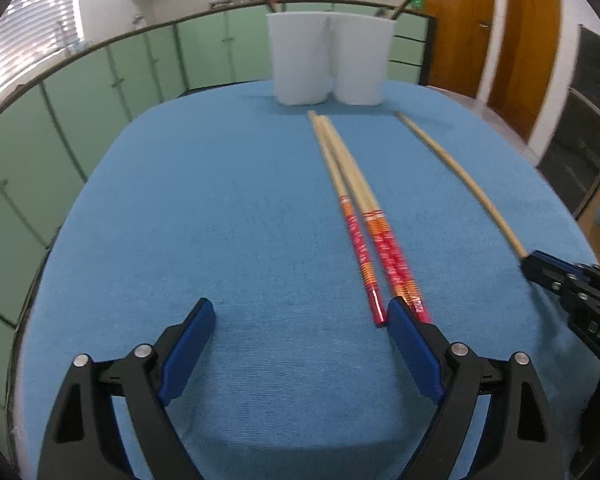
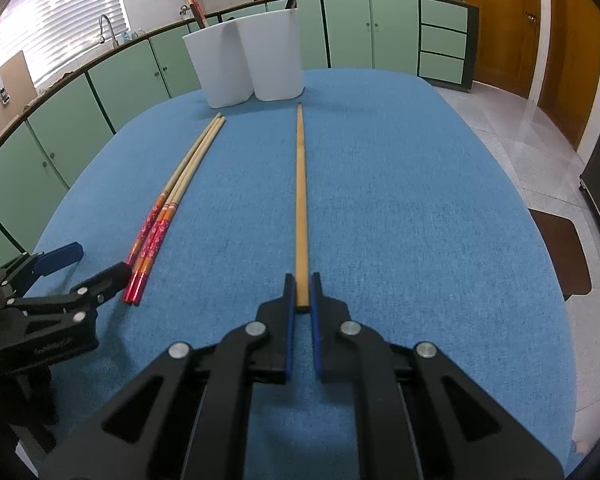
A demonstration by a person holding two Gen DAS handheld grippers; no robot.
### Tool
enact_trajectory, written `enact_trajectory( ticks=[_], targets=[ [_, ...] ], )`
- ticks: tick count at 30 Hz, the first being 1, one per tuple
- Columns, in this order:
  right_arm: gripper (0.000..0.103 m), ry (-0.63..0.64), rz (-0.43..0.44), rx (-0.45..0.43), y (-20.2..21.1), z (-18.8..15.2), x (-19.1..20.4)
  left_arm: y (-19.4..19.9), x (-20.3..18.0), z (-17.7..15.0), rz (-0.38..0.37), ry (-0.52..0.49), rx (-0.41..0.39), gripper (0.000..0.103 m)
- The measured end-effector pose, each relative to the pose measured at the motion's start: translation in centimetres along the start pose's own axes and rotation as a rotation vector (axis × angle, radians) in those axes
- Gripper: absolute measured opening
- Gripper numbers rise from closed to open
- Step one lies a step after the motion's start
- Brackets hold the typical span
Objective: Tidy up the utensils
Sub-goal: 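Grasp a red-patterned chopstick with the left tool while the right tool holds the wooden one, then lift both held chopsticks and drop them into the white holder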
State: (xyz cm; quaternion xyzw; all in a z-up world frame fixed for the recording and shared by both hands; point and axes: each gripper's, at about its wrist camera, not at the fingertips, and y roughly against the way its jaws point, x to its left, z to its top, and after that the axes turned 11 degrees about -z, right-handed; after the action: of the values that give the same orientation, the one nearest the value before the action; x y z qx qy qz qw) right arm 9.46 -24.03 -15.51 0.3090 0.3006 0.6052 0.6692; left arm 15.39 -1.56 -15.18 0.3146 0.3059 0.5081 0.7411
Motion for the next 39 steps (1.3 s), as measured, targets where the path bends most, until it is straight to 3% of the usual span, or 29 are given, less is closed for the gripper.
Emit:
enact_trajectory(
  ticks=[4,8,18,21,28,39],
  targets=[
    [0.012,0.02,0.007,-0.003,0.1,0.0,0.3,0.6,1.1,-0.1,-0.006,0.053,-0.025,0.08],
    [0.014,0.034,0.011,-0.003,0.1,-0.1,0.3,0.6,0.9,0.0,-0.007,0.045,-0.029,0.065],
    [0.014,0.043,0.004,-0.002,0.1,-0.1,0.2,0.2,-1.1,0.4,-0.06,0.01,-0.032,0.007],
    [0.007,0.027,0.008,0.0,0.0,0.0,0.1,0.2,-1.2,0.3,-0.062,0.005,-0.032,0.006],
    [0.006,-0.012,0.044,-0.015,0.4,0.0,-0.7,1.4,-1.0,0.4,-0.07,0.02,-0.064,0.006],
    [0.006,0.009,0.021,-0.148,5.2,3.2,-1.8,8.7,-1.0,4.1,-0.063,-0.03,-0.236,0.006]
  ],
)
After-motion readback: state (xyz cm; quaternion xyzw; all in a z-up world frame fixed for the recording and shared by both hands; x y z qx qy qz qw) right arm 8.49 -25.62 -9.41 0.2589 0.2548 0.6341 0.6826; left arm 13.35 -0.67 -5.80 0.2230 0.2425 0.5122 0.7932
